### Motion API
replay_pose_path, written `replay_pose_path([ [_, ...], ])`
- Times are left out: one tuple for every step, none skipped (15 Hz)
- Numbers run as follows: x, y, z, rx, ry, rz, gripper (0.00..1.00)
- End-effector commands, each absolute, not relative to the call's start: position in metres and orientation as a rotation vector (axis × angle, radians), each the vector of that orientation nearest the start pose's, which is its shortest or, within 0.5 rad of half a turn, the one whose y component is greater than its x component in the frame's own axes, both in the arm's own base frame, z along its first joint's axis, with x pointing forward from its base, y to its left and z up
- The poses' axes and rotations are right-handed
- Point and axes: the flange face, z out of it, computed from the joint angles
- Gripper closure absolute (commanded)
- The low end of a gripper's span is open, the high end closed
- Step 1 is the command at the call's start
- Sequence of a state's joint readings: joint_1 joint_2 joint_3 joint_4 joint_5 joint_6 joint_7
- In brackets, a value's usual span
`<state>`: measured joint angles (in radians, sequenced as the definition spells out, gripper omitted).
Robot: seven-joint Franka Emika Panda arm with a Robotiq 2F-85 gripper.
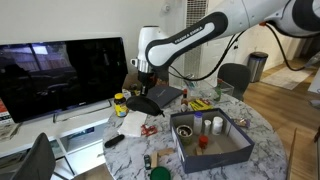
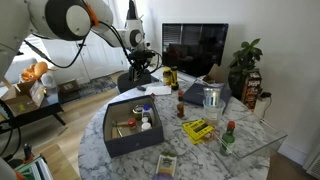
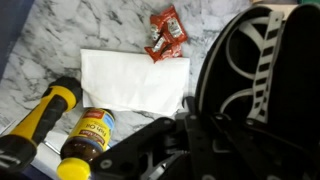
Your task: Pick up the black glasses case and put it in the blue box
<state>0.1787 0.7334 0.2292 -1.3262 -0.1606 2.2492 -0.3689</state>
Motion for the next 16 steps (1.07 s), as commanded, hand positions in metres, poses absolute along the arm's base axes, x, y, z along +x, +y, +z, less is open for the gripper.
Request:
replay_pose_path([
  [0.676,0.221,0.359,-2.912,-1.282,-0.306,0.99],
  [0.667,0.212,0.362,-2.921,-1.286,-0.27,0.99],
  [0.66,0.203,0.364,-2.922,-1.281,-0.261,0.99],
  [0.651,0.197,0.37,-2.916,-1.264,-0.273,0.99],
  [0.646,0.19,0.372,-2.897,-1.228,-0.31,0.99],
  [0.673,0.206,0.368,-2.918,-1.237,-0.289,0.99],
  [0.669,0.201,0.372,-2.921,-1.232,-0.293,0.95],
  [0.67,0.201,0.374,-2.922,-1.23,-0.3,0.95],
  [0.671,0.202,0.374,-2.92,-1.231,-0.302,0.95],
  [0.672,0.204,0.372,-2.918,-1.233,-0.301,0.95],
  [0.672,0.205,0.37,-2.916,-1.235,-0.298,0.95],
  [0.669,0.211,0.371,-2.926,-1.289,-0.306,0.99],
  [0.665,0.206,0.373,-2.916,-1.369,-0.335,0.99],
  [0.66,0.197,0.374,-2.908,-1.417,-0.341,0.99],
  [0.65,0.183,0.373,-2.898,-1.477,-0.34,0.99],
  [0.641,0.168,0.371,-2.893,-1.516,-0.342,0.99],
])
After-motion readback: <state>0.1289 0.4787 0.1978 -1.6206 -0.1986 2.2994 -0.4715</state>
